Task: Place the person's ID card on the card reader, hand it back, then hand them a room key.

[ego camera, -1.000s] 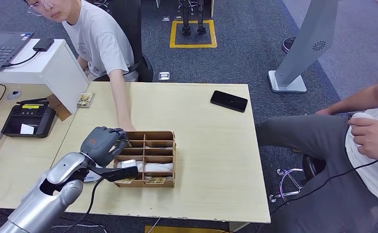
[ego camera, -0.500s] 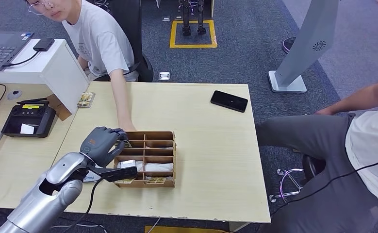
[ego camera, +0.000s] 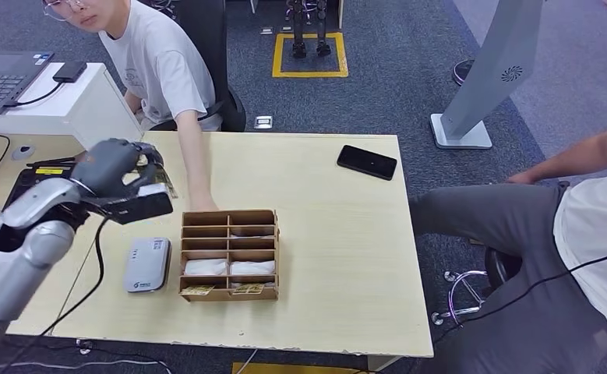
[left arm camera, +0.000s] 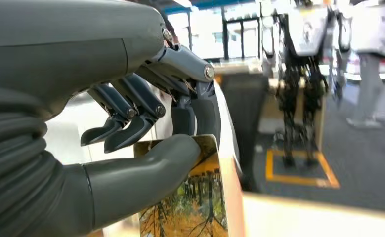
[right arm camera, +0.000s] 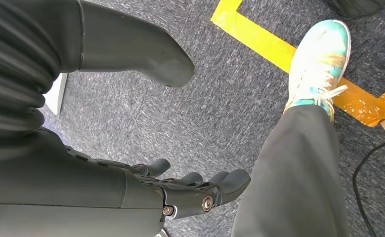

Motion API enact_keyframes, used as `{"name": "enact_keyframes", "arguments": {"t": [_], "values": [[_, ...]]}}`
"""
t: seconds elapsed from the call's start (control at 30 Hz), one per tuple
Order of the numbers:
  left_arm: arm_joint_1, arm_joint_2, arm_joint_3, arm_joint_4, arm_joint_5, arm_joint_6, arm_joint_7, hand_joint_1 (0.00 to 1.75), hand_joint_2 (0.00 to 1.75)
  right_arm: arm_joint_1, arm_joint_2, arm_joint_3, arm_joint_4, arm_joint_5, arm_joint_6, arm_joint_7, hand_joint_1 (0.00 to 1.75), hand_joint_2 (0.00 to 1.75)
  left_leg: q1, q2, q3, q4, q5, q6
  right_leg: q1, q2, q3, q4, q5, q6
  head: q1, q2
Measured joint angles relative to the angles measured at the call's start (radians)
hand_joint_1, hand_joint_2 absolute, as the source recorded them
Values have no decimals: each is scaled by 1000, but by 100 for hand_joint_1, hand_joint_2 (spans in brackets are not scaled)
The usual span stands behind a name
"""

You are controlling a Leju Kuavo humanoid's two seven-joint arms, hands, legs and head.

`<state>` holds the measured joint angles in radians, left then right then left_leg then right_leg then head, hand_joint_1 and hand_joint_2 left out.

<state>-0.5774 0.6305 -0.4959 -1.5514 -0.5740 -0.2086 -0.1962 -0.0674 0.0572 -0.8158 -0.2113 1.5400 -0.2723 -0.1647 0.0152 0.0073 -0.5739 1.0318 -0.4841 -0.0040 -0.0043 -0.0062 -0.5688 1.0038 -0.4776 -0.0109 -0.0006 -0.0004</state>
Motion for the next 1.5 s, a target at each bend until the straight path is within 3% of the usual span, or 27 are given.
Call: {"name": "enact_keyframes", "arguments": {"t": [0.17, 0.33, 0.43, 0.57, 1.07, 1.2, 1.3, 1.4, 1.5], "values": [[-355, 96, 26, -4, 156, -232, 101, 175, 175, -2, 0, 1, 0, 0, 11, 20, 0, 175, 4, 0, -6, 2, 2, -2, 3, 0, -5, 0, 2, -1, 0, 0], [-744, 110, -20, 18, 228, -401, 234, 175, 175, 0, 0, 0, 0, -2, 13, 36, 0, 175, 3, 1, -11, 3, 2, -1, 3, 2, -10, 0, 3, -1, 1, 0], [-876, 109, -79, 34, 268, -390, 264, 175, 175, -2, 0, 0, 0, -3, 11, 36, 0, 175, 1, 1, -11, 3, 2, -1, 2, 2, -10, 0, 3, -1, 1, 0], [-958, 116, -146, 50, 301, -348, 274, 175, 175, -2, 0, 0, 0, -3, 11, 36, 0, 175, 1, 1, -11, 3, 2, -1, 1, 1, -10, 0, 3, -1, 1, 0], [-1012, 132, -204, 71, 310, -331, 277, 175, 175, -2, 0, 0, 0, -3, 11, 36, 0, 175, 2, 1, -11, 3, 2, -1, 1, 1, -9, 0, 3, -1, 1, 0], [-999, 135, -215, 78, 302, -265, 282, 175, 175, -2, 0, 0, 0, -2, 12, 37, 0, 175, 1, 0, -11, 3, 2, -1, 1, 1, -9, 0, 3, -1, 1, 0], [-932, 135, -229, 100, 239, -166, 268, 175, 175, -3, 1, 0, 0, -2, 12, 35, 0, 175, 0, -1, -9, 2, 2, -1, 0, 0, -8, 0, 3, -1, 1, 0], [-804, 126, -232, 151, 129, -49, 246, 175, 175, -5, 4, 0, 0, -1, 12, 29, 0, 175, 0, 0, -6, 2, 3, -1, 0, 0, -7, 0, 3, -1, 1, 0], [-660, 70, -226, 247, -64, 92, 244, 175, 175, -7, 5, 1, 0, 0, 12, 28, 0, 175, 0, -2, -6, 2, 5, -1, 0, -2, -5, 1, 4, -1, 1, 0]]}}
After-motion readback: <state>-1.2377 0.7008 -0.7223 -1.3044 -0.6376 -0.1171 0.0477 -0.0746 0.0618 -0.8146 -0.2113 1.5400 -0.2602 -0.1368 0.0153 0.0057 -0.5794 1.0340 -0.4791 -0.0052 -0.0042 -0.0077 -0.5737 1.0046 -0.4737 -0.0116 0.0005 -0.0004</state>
